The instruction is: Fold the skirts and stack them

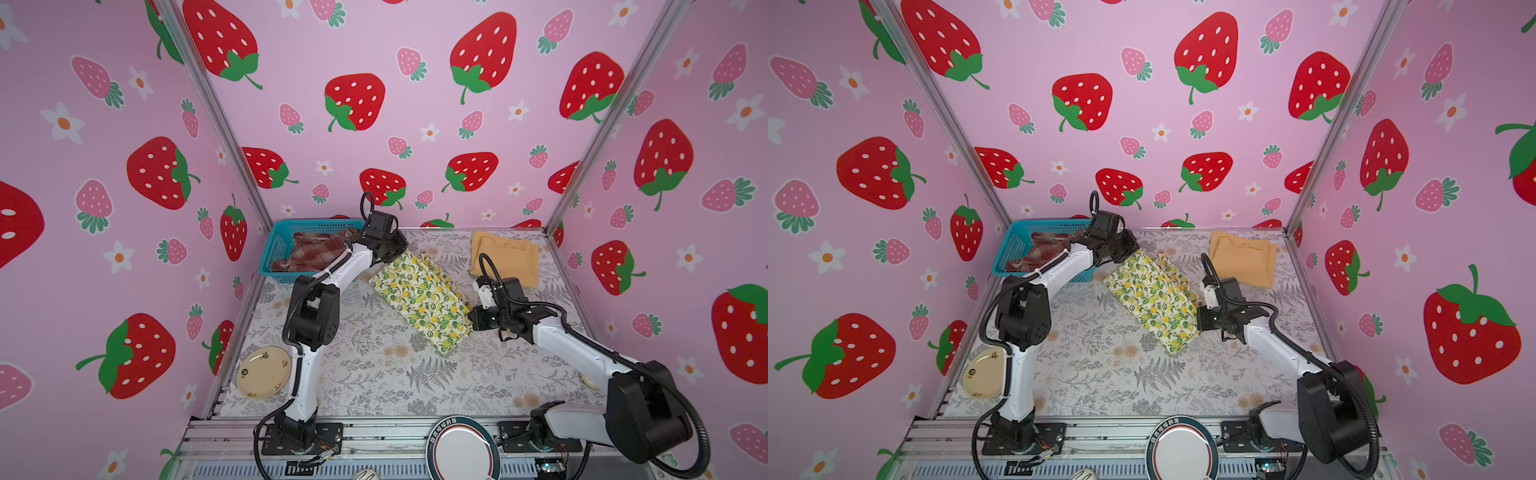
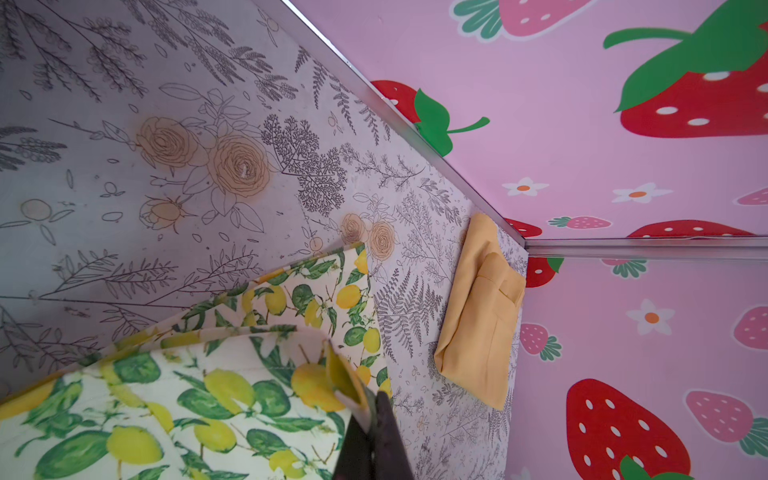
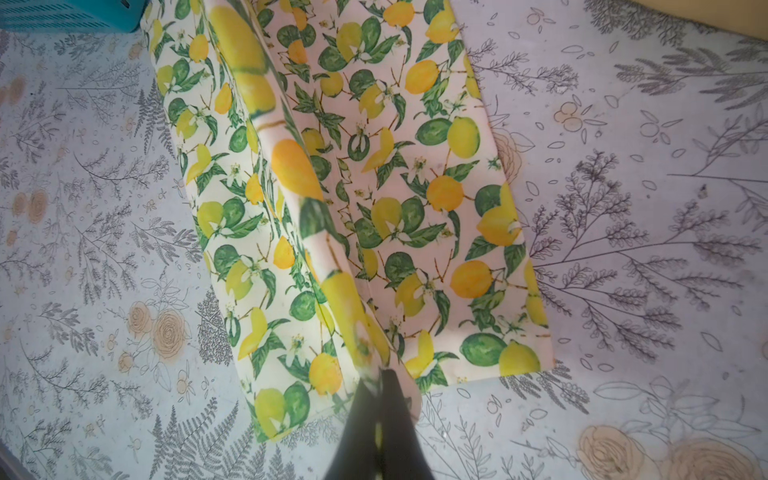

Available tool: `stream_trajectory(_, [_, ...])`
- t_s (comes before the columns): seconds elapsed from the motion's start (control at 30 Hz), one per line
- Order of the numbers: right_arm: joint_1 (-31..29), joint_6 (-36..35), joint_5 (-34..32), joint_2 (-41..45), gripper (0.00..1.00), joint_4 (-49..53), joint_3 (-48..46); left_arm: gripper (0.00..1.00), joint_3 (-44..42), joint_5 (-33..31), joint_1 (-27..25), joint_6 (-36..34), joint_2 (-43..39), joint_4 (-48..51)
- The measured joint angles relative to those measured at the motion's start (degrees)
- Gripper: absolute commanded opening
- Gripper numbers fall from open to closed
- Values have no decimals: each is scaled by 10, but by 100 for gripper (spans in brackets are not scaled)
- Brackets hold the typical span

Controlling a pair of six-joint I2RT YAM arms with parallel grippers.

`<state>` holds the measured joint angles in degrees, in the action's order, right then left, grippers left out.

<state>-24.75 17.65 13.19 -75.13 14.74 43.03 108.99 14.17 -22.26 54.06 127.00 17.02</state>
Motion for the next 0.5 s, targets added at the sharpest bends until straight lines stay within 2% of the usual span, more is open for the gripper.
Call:
stream_trajectory(0.3, [20, -4, 8, -22, 6, -16, 0, 0, 92, 16, -7, 1, 79, 13])
stream_trajectory(0.5, [26, -4, 3, -38, 7, -17, 0, 0, 117, 29, -10, 5, 105, 14])
